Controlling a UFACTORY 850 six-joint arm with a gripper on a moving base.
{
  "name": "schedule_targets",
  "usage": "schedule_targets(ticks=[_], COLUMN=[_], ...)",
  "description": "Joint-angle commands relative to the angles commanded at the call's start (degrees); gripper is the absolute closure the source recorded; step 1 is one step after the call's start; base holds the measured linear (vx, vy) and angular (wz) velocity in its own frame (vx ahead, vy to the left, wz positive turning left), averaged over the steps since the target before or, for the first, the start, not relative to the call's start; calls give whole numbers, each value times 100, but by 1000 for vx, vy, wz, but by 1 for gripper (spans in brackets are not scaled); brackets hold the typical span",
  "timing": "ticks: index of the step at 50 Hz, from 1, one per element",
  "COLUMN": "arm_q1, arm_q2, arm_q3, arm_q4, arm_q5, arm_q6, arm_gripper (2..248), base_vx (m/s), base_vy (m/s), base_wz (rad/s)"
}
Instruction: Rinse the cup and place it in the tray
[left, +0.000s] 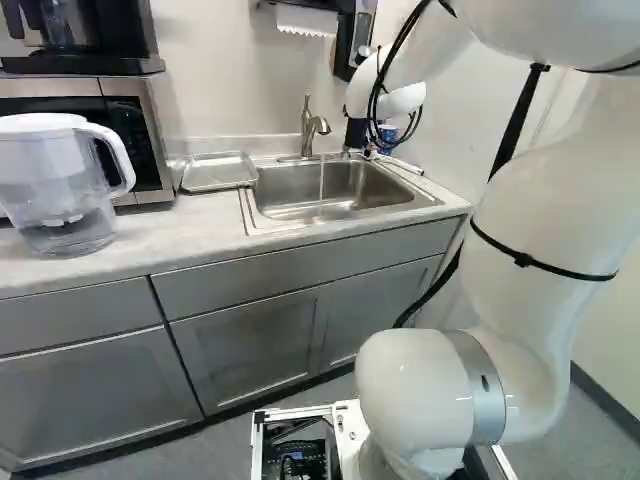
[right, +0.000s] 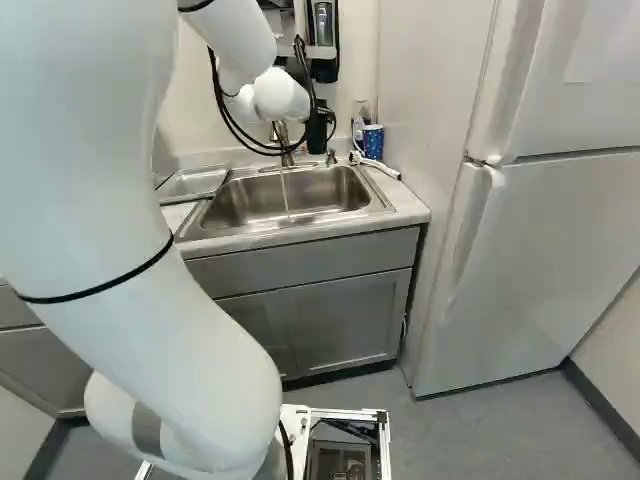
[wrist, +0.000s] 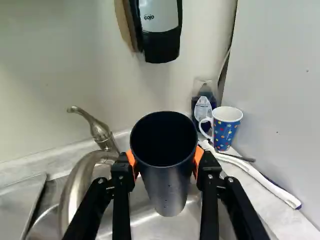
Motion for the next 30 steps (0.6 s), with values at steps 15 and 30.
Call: schedule_targets(ticks=[15, 30], arm_q1=[-9, -15], arm_q2=[67, 73], arm_q3=[251, 441], arm_q4=[0, 0], arm_q5=[71, 146], arm_q6=[0, 0], arm_gripper=[126, 126], base_vx=[0, 0], base_vy=[0, 0], base_wz=[0, 0])
